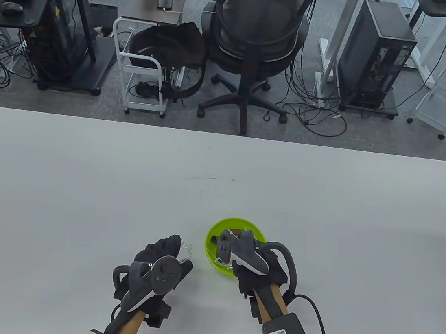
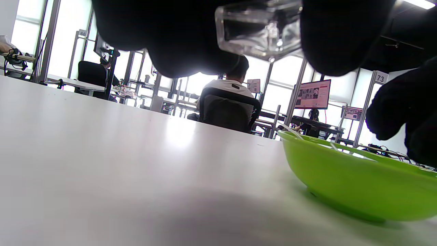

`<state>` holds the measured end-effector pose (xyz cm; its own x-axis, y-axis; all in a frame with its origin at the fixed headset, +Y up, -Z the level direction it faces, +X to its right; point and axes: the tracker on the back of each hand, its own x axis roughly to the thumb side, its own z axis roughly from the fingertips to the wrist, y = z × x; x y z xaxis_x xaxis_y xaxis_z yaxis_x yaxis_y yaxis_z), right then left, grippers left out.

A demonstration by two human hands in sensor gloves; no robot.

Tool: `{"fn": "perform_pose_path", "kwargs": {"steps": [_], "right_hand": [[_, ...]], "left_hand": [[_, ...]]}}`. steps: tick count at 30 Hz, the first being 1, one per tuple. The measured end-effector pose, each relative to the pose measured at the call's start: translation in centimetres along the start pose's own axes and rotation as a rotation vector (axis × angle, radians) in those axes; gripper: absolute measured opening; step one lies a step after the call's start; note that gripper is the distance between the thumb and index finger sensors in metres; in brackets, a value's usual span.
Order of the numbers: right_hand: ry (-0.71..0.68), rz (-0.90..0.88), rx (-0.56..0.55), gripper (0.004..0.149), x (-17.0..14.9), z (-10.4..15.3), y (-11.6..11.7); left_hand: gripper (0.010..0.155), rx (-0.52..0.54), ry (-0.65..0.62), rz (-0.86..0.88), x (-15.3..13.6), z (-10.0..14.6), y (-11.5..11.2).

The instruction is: Assemble perfume bottles from components

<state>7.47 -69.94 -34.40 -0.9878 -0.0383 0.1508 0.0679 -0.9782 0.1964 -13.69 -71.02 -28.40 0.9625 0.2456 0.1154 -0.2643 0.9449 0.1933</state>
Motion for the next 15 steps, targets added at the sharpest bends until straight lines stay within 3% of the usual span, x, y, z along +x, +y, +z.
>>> {"fn": "perform_pose_path", "kwargs": {"steps": [3,8,11,15], "right_hand": [[-0.033,-0.173,-0.063,0.066,-1.7,1.1,-0.3],[-0.096,-0.474,-0.246,0.046,-4.9,3.7,-1.1],[-0.132,-0.713,-0.448,0.041,-5.9,5.0,-0.9],[-0.215,-0.915,-0.449,0.039,-6.0,5.5,-0.1]], "left_hand": [[0.073,0.004,-0.013,-0.004,0.3,0.1,-0.1],[0.073,-0.007,-0.022,-0.033,0.8,0.2,-0.7],[0.073,-0.009,-0.031,-0.042,1.1,0.2,-0.9],[0.073,-0.012,-0.039,-0.053,1.5,0.3,-1.1]]}}
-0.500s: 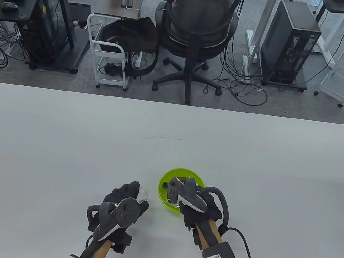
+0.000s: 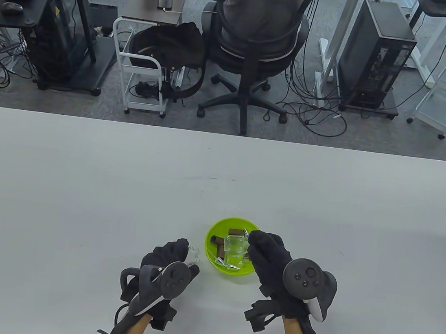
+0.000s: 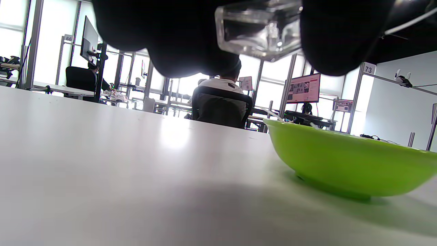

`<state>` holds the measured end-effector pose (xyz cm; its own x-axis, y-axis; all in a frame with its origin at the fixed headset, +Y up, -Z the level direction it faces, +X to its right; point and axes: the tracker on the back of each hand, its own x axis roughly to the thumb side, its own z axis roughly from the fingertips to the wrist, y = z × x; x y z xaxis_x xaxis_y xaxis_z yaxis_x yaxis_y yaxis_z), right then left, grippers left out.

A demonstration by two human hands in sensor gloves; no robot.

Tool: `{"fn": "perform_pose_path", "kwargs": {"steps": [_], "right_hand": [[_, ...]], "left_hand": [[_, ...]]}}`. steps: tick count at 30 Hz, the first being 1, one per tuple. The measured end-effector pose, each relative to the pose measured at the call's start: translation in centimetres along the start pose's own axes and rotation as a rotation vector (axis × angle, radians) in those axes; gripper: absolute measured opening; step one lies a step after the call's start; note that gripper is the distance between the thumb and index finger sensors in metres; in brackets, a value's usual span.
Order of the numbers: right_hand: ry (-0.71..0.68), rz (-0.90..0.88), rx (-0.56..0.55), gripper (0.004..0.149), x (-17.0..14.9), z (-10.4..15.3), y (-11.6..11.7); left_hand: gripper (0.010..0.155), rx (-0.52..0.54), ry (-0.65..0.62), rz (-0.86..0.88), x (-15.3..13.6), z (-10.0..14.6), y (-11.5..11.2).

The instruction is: Assemble perfume bottles from components

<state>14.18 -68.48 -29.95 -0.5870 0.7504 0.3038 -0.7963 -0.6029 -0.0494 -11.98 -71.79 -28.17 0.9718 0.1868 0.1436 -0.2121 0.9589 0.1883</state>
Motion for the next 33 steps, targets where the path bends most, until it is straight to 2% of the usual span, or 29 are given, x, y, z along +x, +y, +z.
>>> {"fn": "perform_pose_path", "kwargs": {"steps": [3,7,13,30,33], "right_hand": [[0.016,-0.054,-0.004,0.040,0.1,0.2,0.4],[0.018,-0.102,0.062,0.040,0.1,0.1,1.4],[0.005,-0.043,0.115,0.040,0.2,0.1,2.5],[-0.006,0.003,0.184,0.040,0.6,0.1,3.5],[-0.034,0.000,0.256,0.041,0.7,0.0,4.1]], "left_hand": [[0.073,-0.002,-0.006,-0.010,0.2,0.0,-0.1],[0.073,0.000,-0.016,-0.008,0.3,0.0,-0.2],[0.073,0.007,-0.036,-0.020,0.7,0.2,-0.2],[0.073,0.013,-0.067,-0.041,1.4,0.4,-0.2],[0.073,0.020,-0.096,-0.045,1.9,0.6,-0.2]]}}
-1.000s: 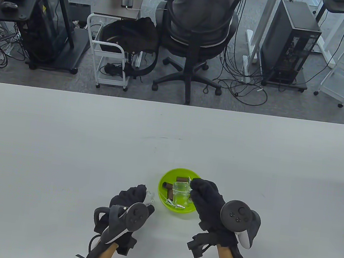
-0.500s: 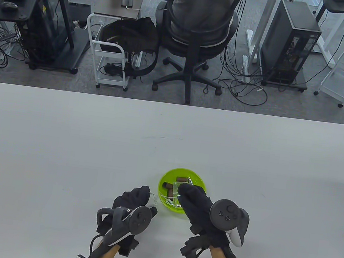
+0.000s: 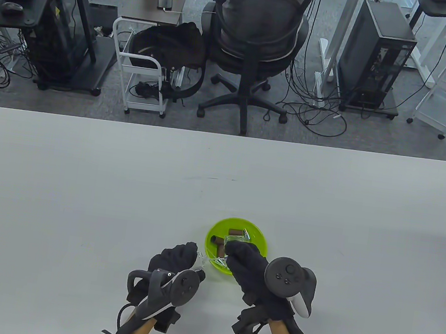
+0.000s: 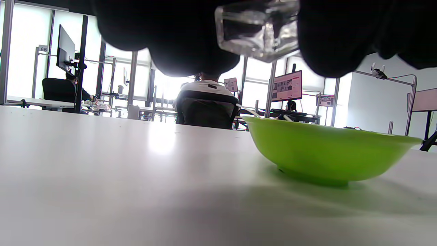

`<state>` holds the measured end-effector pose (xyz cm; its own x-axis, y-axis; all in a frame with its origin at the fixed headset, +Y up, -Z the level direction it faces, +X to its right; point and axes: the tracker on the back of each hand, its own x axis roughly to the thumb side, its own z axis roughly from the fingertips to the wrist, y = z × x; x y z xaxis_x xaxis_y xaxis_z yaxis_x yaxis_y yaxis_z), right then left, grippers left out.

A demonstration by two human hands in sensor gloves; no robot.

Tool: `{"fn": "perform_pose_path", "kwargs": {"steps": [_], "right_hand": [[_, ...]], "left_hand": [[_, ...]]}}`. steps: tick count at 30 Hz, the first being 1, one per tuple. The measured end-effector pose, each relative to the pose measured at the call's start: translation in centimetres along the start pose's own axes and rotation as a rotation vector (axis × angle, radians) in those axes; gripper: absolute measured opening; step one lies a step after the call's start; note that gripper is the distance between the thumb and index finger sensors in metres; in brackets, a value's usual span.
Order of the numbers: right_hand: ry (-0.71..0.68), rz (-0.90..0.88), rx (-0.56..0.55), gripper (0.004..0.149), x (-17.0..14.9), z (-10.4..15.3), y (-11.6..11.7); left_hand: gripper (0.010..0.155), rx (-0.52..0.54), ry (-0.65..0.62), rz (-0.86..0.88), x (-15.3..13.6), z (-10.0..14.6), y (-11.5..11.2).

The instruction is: Assemble perfume bottles from components

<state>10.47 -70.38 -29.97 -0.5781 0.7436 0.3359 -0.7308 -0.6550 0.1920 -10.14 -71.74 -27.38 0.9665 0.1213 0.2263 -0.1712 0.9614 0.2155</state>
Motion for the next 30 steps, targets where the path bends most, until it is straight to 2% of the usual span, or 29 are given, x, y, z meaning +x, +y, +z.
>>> {"fn": "perform_pose_path", "kwargs": {"steps": [5,9,16,17,19,22,24,25,27,30], "right_hand": [[-0.040,0.058,0.028,0.043,0.6,-0.3,1.0],[-0.055,0.207,0.020,0.042,1.1,-0.3,1.5],[-0.027,0.284,0.009,0.050,1.0,-0.5,1.8],[-0.011,0.347,0.012,0.053,0.9,-0.6,1.8],[-0.007,0.417,-0.057,0.056,0.6,-0.5,1.6],[0.031,0.287,-0.104,0.050,0.5,-0.2,1.9],[0.049,0.221,-0.087,0.050,0.7,-0.4,2.0],[0.046,0.222,-0.074,0.048,0.8,-0.4,2.0],[0.060,0.292,-0.132,0.047,0.7,-0.4,1.9],[0.055,0.232,-0.093,0.049,0.4,-0.4,1.6]], "left_hand": [[0.071,0.032,-0.052,0.002,1.1,0.2,0.2],[0.070,0.058,-0.074,-0.045,1.5,0.5,0.2],[0.070,0.099,-0.127,0.021,1.5,0.7,0.3],[0.070,0.109,-0.135,0.031,1.6,0.9,0.4],[0.070,0.119,-0.145,0.035,1.8,1.0,0.6],[0.070,0.139,-0.151,0.048,2.0,1.0,0.7],[0.070,0.128,-0.161,0.048,2.2,1.0,0.6],[0.070,0.129,-0.163,0.037,2.2,1.0,0.5],[0.070,0.124,-0.178,0.062,2.3,1.0,0.6],[0.070,0.123,-0.177,0.055,2.4,1.0,0.5]]}}
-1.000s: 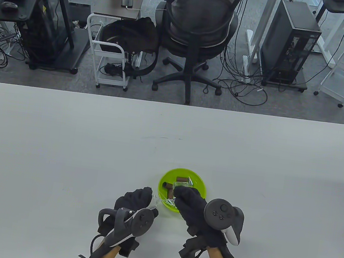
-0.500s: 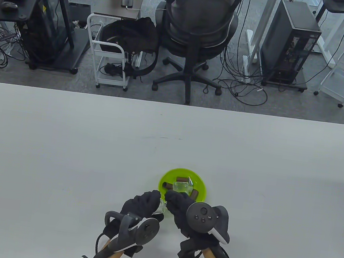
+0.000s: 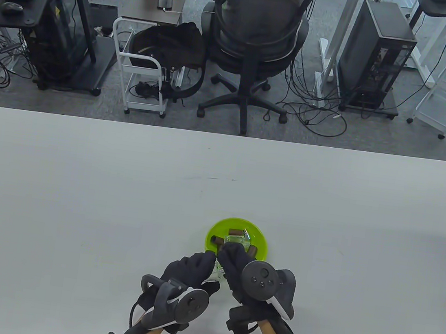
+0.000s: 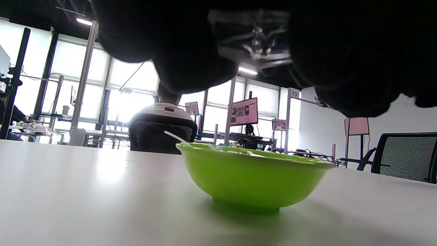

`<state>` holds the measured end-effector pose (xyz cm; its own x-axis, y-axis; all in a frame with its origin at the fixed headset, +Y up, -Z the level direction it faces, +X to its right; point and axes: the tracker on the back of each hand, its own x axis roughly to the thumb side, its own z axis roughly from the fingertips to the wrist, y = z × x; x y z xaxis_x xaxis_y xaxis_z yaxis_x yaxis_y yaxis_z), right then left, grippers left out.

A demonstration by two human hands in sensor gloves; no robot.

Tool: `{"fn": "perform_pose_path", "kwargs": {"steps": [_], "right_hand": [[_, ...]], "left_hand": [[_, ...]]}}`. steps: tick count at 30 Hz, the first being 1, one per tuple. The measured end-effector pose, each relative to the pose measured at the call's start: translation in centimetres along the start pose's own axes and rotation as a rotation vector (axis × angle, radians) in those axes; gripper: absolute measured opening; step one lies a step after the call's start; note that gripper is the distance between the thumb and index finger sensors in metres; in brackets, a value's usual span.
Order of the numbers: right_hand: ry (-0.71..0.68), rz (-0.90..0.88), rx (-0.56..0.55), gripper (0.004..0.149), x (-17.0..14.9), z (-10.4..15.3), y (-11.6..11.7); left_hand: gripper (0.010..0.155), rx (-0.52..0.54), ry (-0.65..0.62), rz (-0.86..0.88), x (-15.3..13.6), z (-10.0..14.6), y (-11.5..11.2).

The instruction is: Assemble perfume bottles from components

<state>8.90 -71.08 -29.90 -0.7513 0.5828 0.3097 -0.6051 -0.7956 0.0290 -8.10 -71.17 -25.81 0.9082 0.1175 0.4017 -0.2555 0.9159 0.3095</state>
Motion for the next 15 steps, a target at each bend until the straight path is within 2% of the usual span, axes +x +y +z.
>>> {"fn": "perform_pose_path", "kwargs": {"steps": [2,6,9,11,13,15], "right_hand": [[-0.054,-0.130,0.108,0.050,-0.3,-0.1,-0.3],[-0.122,-0.213,0.271,0.052,-0.3,-0.3,-0.9],[-0.093,-0.141,0.213,0.053,0.0,-0.3,-0.7],[-0.083,0.001,0.176,0.055,0.3,-0.2,-0.6],[-0.074,0.136,0.083,0.058,0.3,0.1,-0.4],[-0.051,0.065,0.003,0.051,0.7,0.5,-0.1]], "left_hand": [[0.070,0.017,0.014,0.023,-0.3,0.0,0.2],[0.070,0.025,0.041,0.039,-1.1,0.1,0.5],[0.070,0.028,0.028,0.023,-0.7,0.1,0.5],[0.071,0.034,0.018,-0.005,-0.7,0.2,0.5],[0.070,0.037,0.010,0.012,-0.5,0.2,0.5],[0.071,0.036,0.010,-0.001,-0.4,0.1,0.6]]}}
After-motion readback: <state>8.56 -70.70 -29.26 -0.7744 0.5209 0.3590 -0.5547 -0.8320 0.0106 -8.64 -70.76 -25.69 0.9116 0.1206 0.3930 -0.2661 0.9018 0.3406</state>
